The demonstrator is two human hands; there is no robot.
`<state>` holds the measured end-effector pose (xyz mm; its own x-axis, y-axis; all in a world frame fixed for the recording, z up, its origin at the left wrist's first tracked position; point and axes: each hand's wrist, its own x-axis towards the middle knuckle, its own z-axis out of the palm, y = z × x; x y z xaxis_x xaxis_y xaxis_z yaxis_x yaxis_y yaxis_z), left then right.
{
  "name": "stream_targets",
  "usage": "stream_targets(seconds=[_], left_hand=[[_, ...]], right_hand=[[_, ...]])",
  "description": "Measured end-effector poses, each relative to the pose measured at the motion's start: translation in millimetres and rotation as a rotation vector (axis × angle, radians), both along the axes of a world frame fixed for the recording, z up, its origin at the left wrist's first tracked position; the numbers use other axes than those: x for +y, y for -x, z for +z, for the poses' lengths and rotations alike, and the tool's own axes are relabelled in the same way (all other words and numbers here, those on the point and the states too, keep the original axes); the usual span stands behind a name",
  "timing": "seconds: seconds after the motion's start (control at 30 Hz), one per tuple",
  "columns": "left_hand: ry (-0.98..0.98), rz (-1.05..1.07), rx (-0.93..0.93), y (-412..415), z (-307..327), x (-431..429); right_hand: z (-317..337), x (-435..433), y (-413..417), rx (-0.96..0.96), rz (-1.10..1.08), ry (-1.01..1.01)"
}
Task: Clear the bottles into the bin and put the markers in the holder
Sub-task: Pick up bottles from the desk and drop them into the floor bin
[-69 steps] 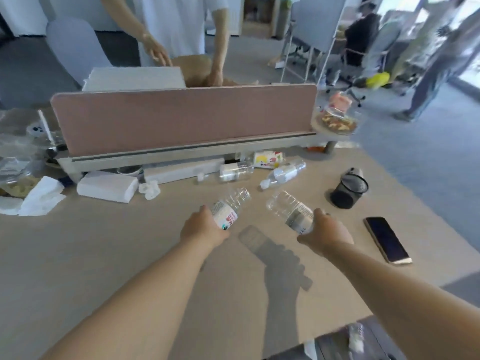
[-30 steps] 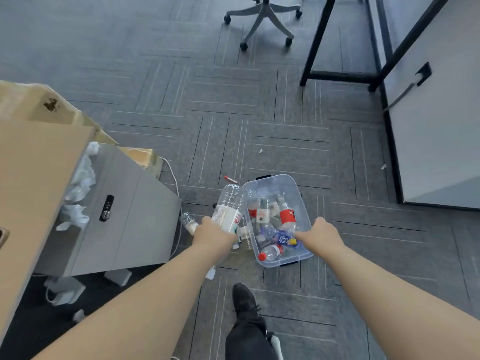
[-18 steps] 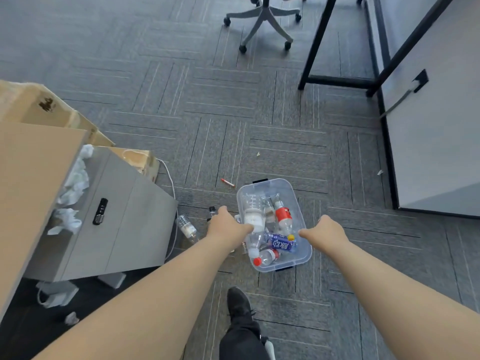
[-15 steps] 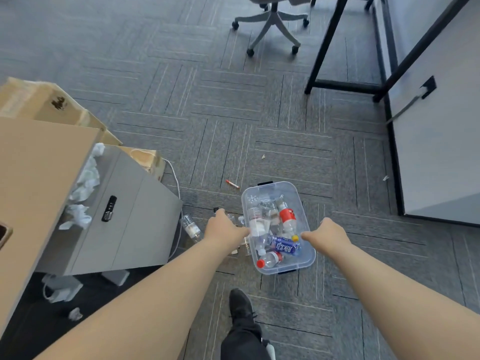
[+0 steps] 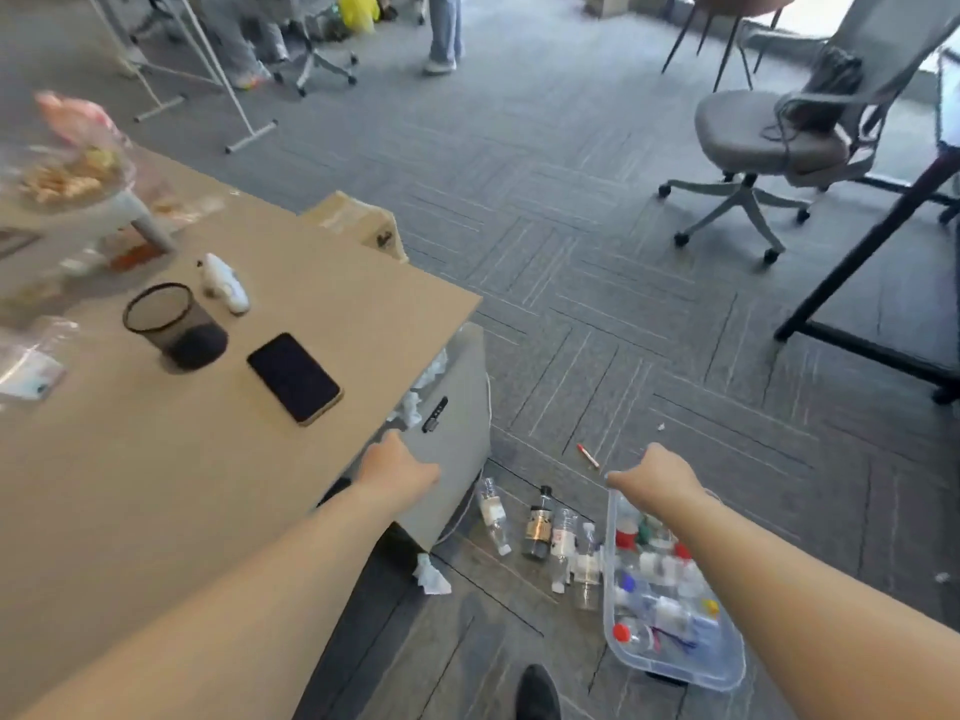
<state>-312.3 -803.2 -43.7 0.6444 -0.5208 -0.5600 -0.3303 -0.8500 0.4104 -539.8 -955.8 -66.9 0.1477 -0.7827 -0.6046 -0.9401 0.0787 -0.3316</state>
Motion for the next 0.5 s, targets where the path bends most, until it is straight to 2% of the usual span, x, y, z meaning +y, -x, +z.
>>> stream_targets(seconds=[0.3,0.5], left_hand=[[0.109,0.299,-0.162,-159,70,205],[0.041,0.465,-0.218,-251,75,358]], right_hand=[[102,147,-227,-0.185,0.378,0.152],[130,284,-353,-0.169,0.629,0.224]])
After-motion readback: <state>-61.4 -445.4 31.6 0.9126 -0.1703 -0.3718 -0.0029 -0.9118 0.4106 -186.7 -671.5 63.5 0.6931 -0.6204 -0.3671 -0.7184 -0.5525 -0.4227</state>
